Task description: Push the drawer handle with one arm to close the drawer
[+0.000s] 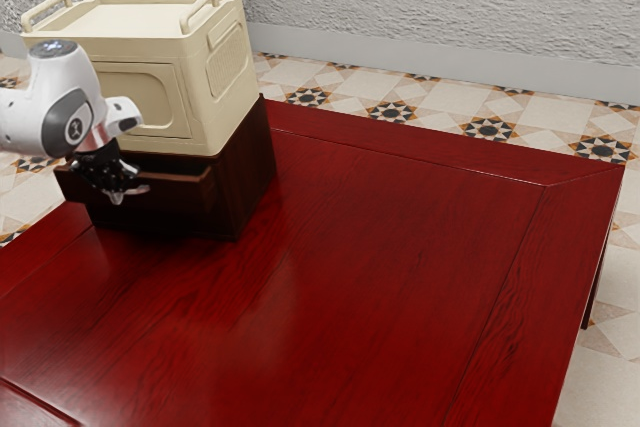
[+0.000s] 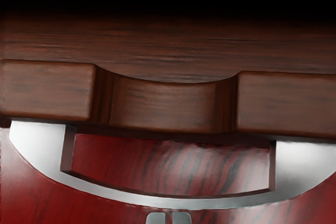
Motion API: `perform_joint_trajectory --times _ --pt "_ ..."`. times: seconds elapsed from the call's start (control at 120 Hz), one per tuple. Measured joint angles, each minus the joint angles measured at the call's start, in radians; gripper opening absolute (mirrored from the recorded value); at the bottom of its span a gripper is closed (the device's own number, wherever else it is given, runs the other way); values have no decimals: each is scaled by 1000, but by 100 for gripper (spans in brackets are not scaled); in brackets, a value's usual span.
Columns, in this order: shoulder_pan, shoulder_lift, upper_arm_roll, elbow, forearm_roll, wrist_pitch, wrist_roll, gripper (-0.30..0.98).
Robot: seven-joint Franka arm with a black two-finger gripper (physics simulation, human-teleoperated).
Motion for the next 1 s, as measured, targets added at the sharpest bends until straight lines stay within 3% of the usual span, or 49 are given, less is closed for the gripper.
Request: perform_joint_trajectory --times 0.608,0.775,0.842,0.925,0.967,1.0 --pt "10 127 -20 142 -66 5 17 -10" --pt "29 133 -28 158 -63 5 123 -10" --pt "-22 -18 -20 26 -78 -3 112 4" --pt "-106 -369 -13 -233 -90 -60 89 23" --pt "-130 -510 -43 -270 -91 -127 79 31" --pt "-148 -571 -88 -212 -89 -201 72 36"
